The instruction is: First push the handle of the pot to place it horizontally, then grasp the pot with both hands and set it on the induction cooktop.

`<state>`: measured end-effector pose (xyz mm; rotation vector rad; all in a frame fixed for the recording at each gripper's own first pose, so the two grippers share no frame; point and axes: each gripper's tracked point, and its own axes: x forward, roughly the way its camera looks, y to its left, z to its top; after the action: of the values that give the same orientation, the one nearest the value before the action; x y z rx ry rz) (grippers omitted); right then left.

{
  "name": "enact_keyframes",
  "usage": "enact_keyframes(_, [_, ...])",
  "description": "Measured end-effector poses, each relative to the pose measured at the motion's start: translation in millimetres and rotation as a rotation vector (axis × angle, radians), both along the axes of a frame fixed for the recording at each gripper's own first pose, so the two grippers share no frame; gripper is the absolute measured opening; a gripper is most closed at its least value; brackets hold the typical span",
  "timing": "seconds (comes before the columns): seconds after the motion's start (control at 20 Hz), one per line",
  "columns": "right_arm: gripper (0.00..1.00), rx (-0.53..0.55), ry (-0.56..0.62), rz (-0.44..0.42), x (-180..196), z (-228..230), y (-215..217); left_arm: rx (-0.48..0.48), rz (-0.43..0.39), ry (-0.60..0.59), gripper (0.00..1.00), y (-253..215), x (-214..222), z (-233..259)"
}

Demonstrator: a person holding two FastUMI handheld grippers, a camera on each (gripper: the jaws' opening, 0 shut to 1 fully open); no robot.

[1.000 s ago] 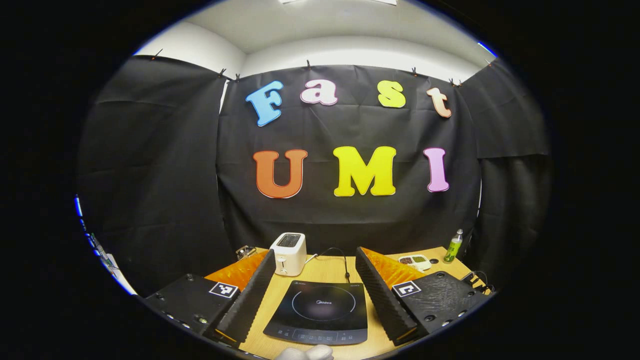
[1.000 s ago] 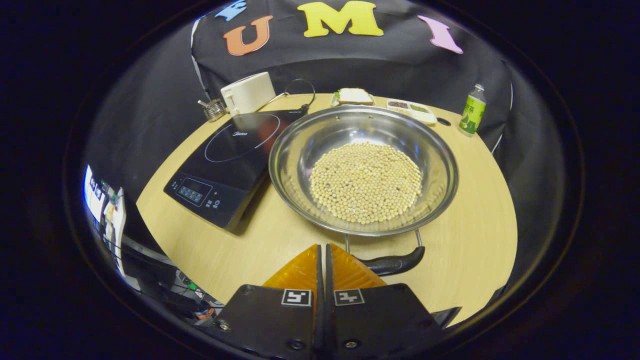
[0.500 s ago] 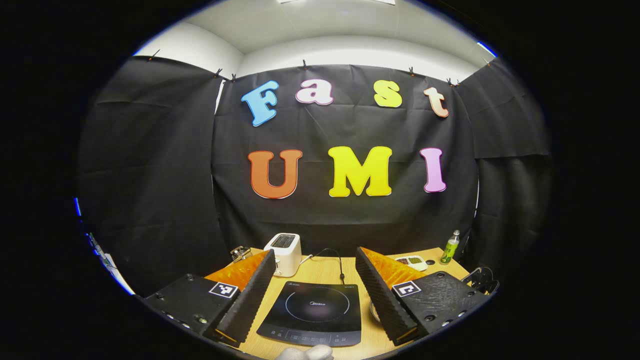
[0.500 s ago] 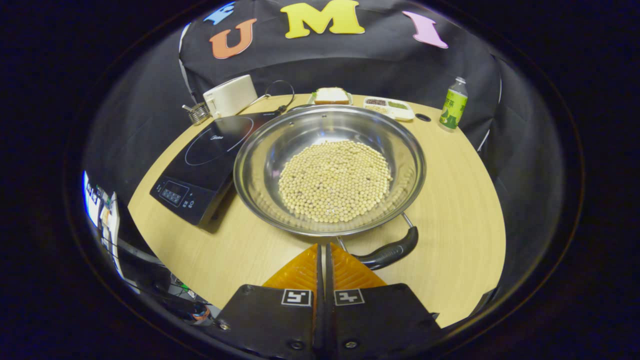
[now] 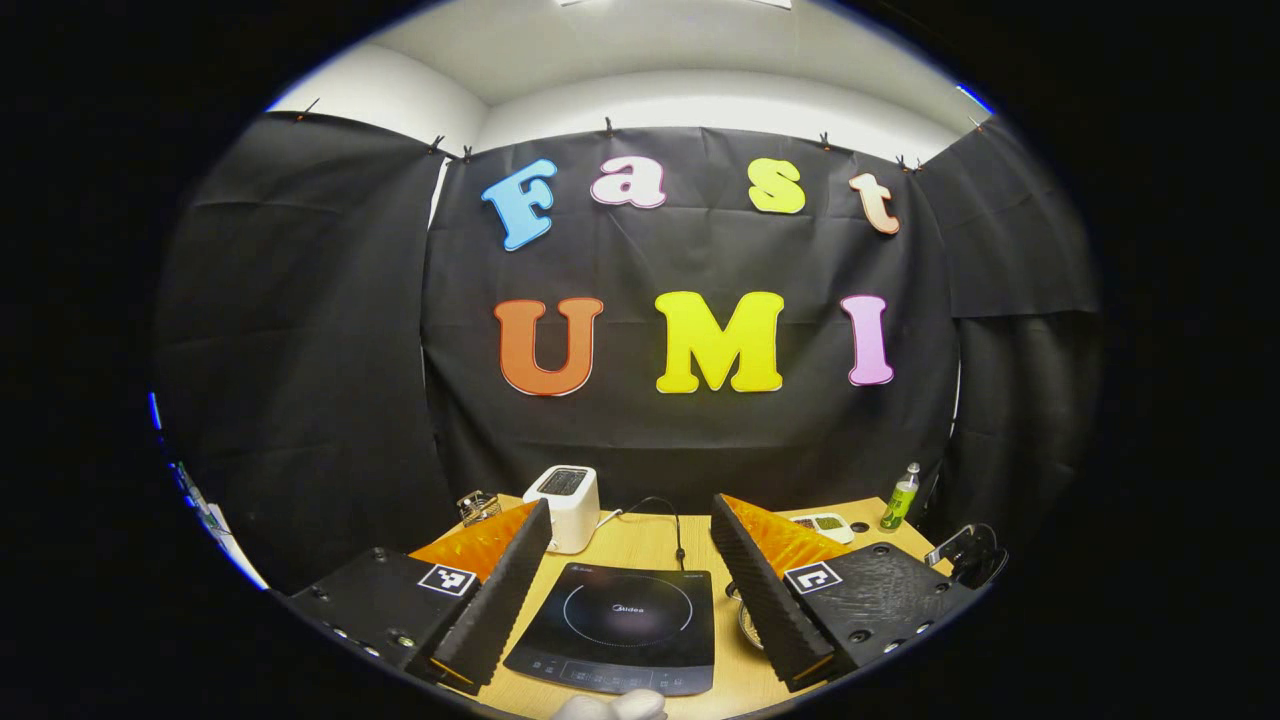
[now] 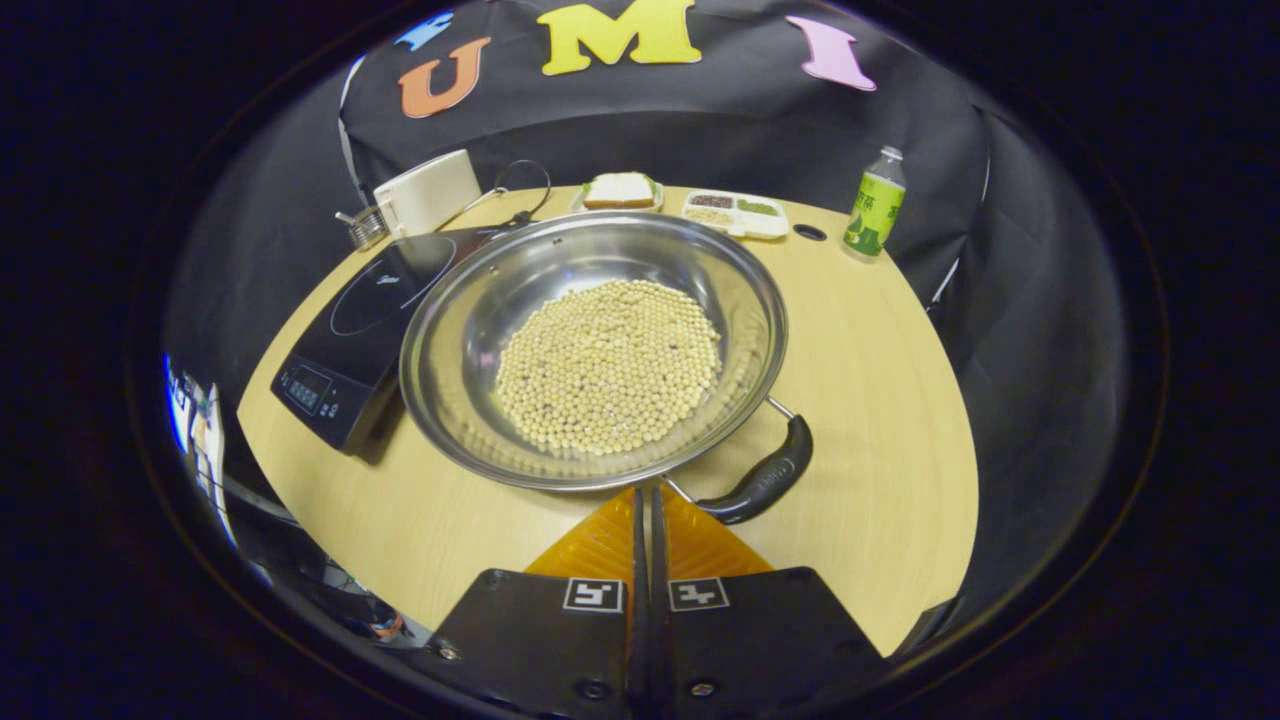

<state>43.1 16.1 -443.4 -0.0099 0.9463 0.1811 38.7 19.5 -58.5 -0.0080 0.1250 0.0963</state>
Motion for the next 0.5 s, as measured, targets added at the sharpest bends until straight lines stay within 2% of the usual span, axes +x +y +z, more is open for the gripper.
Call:
enact_keyframes(0.1, [0.00,-0.010,0.003,0.001,4,0,-9,0.000,0.005,0.002,0.96,-1,2,0])
enact_keyframes(0.15, [0.04,-0.015,0.004,0.003,5,1,-13,0.000,0.008,0.003,0.96,-2,2,0])
enact_keyframes(0.3, [0.04,-0.039,0.005,0.019,14,0,-26,0.002,0.017,0.007,0.96,-4,6,-2])
enact_keyframes(0.35, [0.00,-0.047,0.007,0.027,18,0,-31,0.003,0.021,0.009,0.96,-5,6,-3])
enact_keyframes(0.5, [0.04,-0.066,0.014,0.064,26,-2,-41,0.006,0.035,0.015,0.96,-8,6,-4])
